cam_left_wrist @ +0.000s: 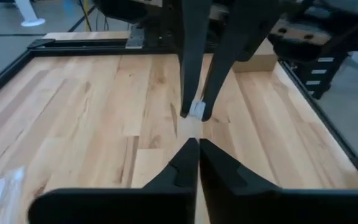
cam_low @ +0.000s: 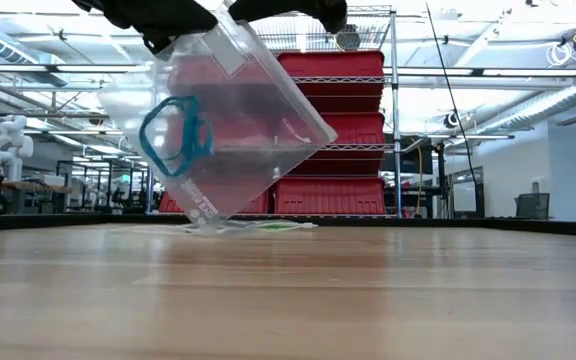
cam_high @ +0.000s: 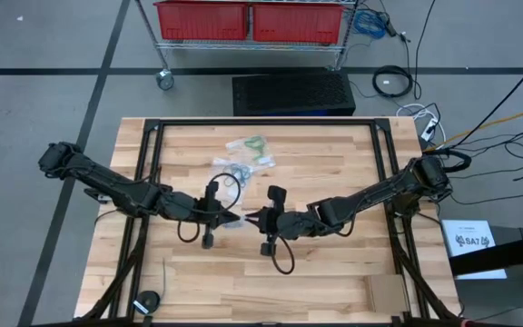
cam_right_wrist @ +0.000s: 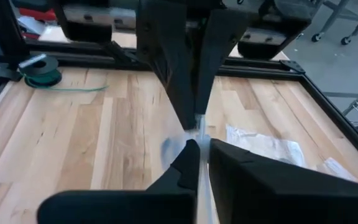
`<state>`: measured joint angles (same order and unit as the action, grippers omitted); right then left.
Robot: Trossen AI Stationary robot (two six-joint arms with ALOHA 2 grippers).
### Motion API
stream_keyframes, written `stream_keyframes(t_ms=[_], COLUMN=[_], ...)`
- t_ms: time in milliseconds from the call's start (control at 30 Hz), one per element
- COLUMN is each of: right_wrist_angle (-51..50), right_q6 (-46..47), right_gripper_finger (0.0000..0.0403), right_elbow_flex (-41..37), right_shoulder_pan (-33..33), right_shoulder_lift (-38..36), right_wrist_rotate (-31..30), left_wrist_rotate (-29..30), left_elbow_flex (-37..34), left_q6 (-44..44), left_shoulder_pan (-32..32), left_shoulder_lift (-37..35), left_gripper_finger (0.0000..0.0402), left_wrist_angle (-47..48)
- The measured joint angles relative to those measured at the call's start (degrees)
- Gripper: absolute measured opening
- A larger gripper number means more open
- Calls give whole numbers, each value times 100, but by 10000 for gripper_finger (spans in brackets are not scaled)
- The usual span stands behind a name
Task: Sort rubber bands
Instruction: Close the bottom transparent zip bag
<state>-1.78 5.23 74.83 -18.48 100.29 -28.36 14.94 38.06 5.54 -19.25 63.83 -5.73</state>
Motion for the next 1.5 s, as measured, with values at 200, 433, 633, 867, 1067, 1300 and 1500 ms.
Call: stream_keyframes(t_ms=[200,433,633,867,1067,1300,1500], right_wrist_angle=[4,13,14,19,21,-179,-499], right_q6=[-7,-9,-9,-11,-9,158,306], right_gripper_finger=[1,0,0,0,0,0,1], right_elbow_flex=[0,0,0,0,0,7,11], right_shoulder_pan=[0,0,2,17,35,42,40], right_shoulder_lift=[0,0,0,0,-7,-11,-11], right_wrist_rotate=[24,174,173,170,168,136,136], left_wrist_rotate=[-271,-278,-407,-574,-535,-362,-333], left_elbow_flex=[2,2,2,2,2,2,2], left_q6=[2,236,298,129,-42,-146,-147], left_shoulder_pan=[0,210,323,323,326,321,283], left_shoulder_lift=[0,33,33,33,33,33,-3], left_gripper_finger=[76,97,93,15,4,2,1], left_wrist_angle=[-138,-143,-123,-177,-389,-429,-471])
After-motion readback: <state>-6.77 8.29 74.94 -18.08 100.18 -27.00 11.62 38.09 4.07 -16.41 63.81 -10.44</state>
